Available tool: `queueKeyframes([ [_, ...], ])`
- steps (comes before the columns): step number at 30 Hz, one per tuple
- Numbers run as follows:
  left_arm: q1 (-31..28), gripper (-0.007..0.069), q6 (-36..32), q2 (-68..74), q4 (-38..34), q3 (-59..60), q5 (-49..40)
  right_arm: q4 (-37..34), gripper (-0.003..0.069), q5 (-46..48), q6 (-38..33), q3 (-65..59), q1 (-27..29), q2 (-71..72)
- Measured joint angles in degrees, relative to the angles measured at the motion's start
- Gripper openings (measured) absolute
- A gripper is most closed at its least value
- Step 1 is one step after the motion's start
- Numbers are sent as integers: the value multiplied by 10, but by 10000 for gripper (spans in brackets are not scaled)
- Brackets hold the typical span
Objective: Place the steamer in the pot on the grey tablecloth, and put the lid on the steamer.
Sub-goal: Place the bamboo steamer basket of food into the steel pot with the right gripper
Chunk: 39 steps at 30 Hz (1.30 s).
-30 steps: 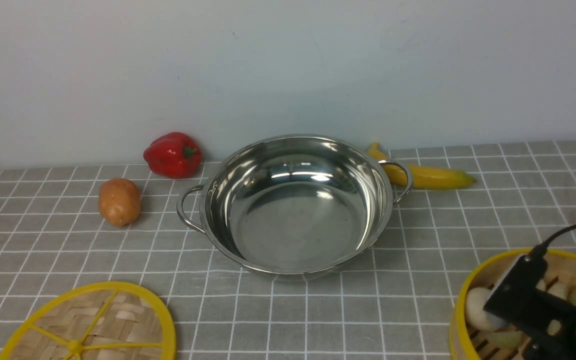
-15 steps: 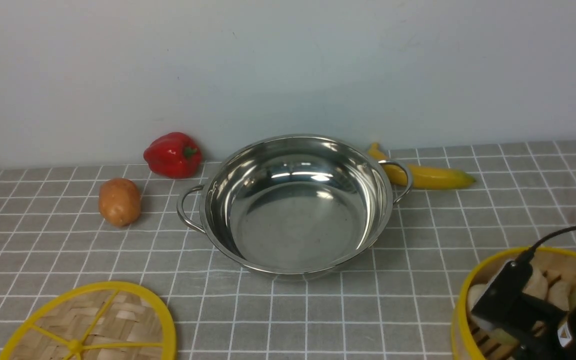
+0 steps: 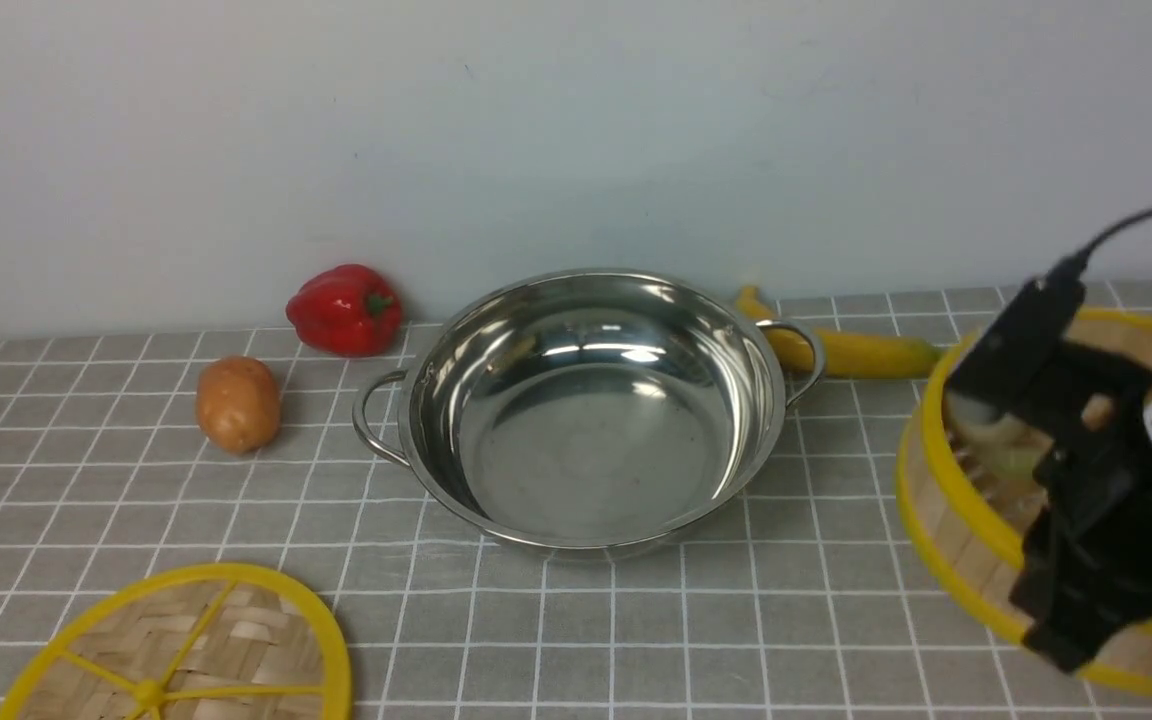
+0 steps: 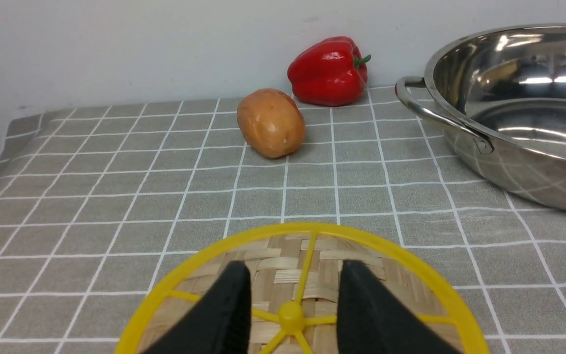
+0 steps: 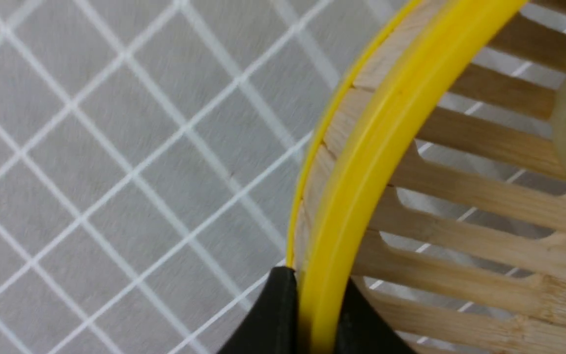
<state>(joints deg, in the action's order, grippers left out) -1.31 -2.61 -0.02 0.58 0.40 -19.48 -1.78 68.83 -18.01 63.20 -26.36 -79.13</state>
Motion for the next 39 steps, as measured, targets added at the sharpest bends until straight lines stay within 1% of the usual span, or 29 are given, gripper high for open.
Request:
queueKeyframes([
  [1,0,242,0,0,0,0,0,-1,66,1,0,0,0,0],
  [2,0,242,0,0,0,0,0,-8,66,4,-27,42,0,-11],
  [4,0,242,0,0,0,0,0,-18,66,9,-53,76,-5,-28],
  [7,0,242,0,0,0,0,0,-21,66,15,-73,108,-17,-54],
  [11,0,242,0,0,0,0,0,-10,66,23,-109,214,-81,-150],
  [15,0,242,0,0,0,0,0,9,66,23,-123,275,-120,-208],
  [18,0,242,0,0,0,0,0,39,66,22,-140,356,-152,-286],
  [21,0,242,0,0,0,0,0,48,66,20,-155,401,-160,-325],
  [23,0,242,0,0,0,0,0,54,66,20,-182,447,-164,-375],
  [28,0,242,0,0,0,0,0,56,66,15,-212,496,-169,-435],
  [39,0,242,0,0,0,0,0,56,66,14,-225,511,-171,-513],
])
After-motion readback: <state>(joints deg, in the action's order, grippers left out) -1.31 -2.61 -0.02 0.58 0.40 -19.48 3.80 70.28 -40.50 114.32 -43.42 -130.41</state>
